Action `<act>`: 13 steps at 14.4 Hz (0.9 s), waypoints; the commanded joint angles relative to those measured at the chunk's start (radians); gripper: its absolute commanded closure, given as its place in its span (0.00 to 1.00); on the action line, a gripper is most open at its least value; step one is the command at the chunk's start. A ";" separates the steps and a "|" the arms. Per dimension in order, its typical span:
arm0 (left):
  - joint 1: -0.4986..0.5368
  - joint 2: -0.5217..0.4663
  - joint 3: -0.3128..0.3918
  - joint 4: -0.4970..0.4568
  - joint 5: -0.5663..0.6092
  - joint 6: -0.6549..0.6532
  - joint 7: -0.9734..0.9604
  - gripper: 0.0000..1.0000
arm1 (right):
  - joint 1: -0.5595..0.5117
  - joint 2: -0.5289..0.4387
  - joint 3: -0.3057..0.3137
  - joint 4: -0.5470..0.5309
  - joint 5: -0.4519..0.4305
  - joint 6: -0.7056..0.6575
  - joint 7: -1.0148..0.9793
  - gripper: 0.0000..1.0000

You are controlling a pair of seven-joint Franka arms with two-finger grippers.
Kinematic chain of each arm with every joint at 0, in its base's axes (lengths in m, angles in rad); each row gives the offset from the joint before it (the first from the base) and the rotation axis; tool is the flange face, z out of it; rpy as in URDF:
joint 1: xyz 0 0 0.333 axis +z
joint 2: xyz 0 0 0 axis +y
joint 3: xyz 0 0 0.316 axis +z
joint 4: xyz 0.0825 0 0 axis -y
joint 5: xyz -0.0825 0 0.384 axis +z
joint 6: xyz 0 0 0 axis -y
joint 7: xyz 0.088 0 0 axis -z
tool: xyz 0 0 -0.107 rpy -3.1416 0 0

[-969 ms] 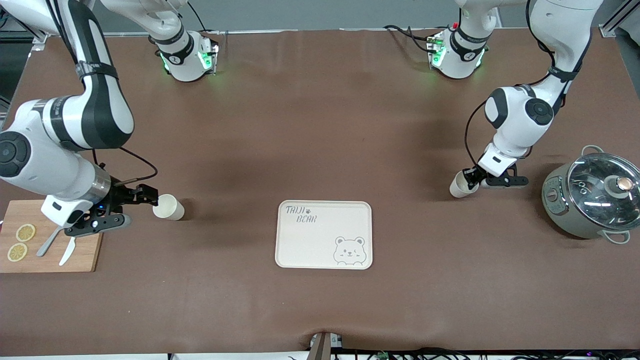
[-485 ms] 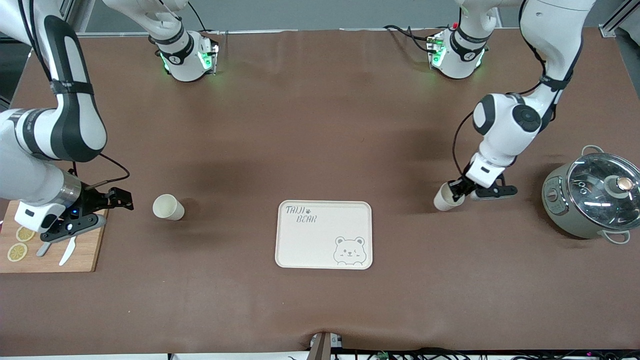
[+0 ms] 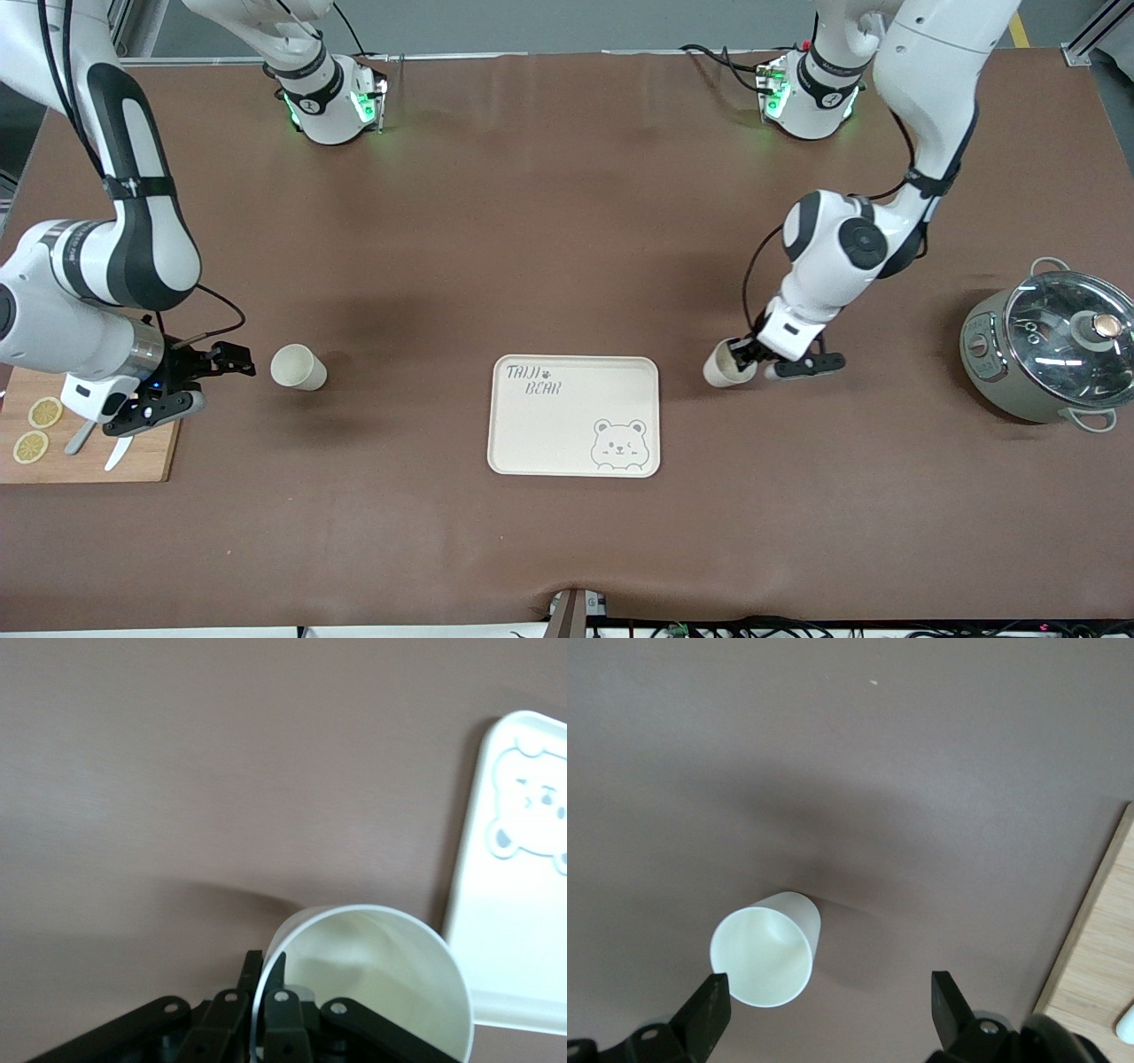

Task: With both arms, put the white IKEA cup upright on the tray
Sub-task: 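Carry the cup to the tray with the left gripper while the right gripper hovers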

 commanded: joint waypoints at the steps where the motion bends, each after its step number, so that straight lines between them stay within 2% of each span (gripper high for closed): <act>1: -0.056 0.089 0.032 0.231 0.208 -0.238 -0.240 1.00 | -0.015 0.007 0.007 -0.010 0.001 0.004 -0.019 0.00; 3: -0.094 0.195 0.021 0.444 0.384 -0.445 -0.438 1.00 | -0.009 0.018 0.007 -0.014 -0.004 0.009 -0.019 0.00; 5: -0.120 0.237 0.020 0.543 0.411 -0.534 -0.488 1.00 | -0.004 0.030 0.007 -0.017 -0.007 0.024 -0.020 0.00; 13: -0.206 0.241 0.018 0.577 0.399 -0.537 -0.585 1.00 | 0.004 0.042 0.007 -0.078 -0.007 0.089 -0.034 0.00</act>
